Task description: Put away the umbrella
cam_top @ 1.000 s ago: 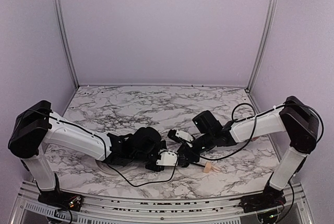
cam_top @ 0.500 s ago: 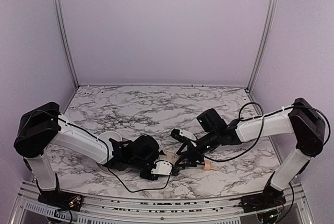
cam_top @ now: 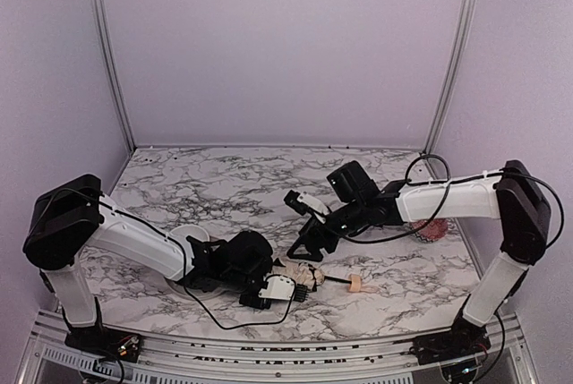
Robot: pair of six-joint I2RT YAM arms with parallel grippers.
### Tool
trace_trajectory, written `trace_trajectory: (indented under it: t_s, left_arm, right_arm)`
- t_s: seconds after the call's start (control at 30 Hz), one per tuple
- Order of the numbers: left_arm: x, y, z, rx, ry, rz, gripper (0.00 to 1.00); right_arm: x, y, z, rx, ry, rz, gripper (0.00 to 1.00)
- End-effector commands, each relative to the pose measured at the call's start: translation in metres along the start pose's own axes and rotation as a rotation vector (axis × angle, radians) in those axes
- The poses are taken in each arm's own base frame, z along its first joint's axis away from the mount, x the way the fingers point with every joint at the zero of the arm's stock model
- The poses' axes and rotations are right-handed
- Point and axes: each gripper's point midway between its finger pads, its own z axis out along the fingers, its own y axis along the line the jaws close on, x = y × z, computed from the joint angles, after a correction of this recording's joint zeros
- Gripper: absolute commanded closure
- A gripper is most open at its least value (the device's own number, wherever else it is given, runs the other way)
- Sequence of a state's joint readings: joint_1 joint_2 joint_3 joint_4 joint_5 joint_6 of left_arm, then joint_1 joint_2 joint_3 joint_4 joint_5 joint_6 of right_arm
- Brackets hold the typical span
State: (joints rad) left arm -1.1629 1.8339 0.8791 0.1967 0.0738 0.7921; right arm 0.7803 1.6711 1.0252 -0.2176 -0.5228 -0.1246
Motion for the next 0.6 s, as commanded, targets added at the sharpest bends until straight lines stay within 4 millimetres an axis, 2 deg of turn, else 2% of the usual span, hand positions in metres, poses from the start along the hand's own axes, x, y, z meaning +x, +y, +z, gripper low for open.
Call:
trace_trajectory:
  t_s: [0.0, 0.13, 0.2, 0.27, 0.37, 0.5, 0.57]
  left_arm:
    - [0.034, -0.041, 0.001, 0.153, 0.109, -0.027, 1.0]
    - [0.036, -0.042, 0.001, 0.157, 0.117, -0.029, 1.0]
    - [0.035, -0.042, 0.001, 0.16, 0.116, -0.029, 1.0]
    - [0.035, -0.042, 0.001, 0.162, 0.118, -0.028, 1.0]
    - [0.036, -0.042, 0.001, 0.163, 0.122, -0.026, 1.0]
    - [0.038, -0.042, 0.001, 0.162, 0.135, -0.028, 1.0]
    - [0.038, -0.042, 0.001, 0.161, 0.135, -0.029, 1.0]
  right_arm:
    - [0.02, -0.022, 0.019, 0.078, 0.095, 0.096, 0.01]
    - [0.036, -0.006, 0.035, 0.033, 0.164, 0.039, 0.0]
    - [0.05, 0.006, 0.045, 0.022, 0.214, 0.014, 0.02]
    - [0.062, 0.003, 0.05, 0.041, 0.255, 0.013, 0.05]
    - [0.075, 0.0, 0.058, 0.048, 0.291, 0.019, 0.14]
    - [0.08, 0.005, 0.061, 0.036, 0.306, 0.001, 0.14]
    - [0.081, 0.003, 0.06, 0.057, 0.315, -0.002, 0.19]
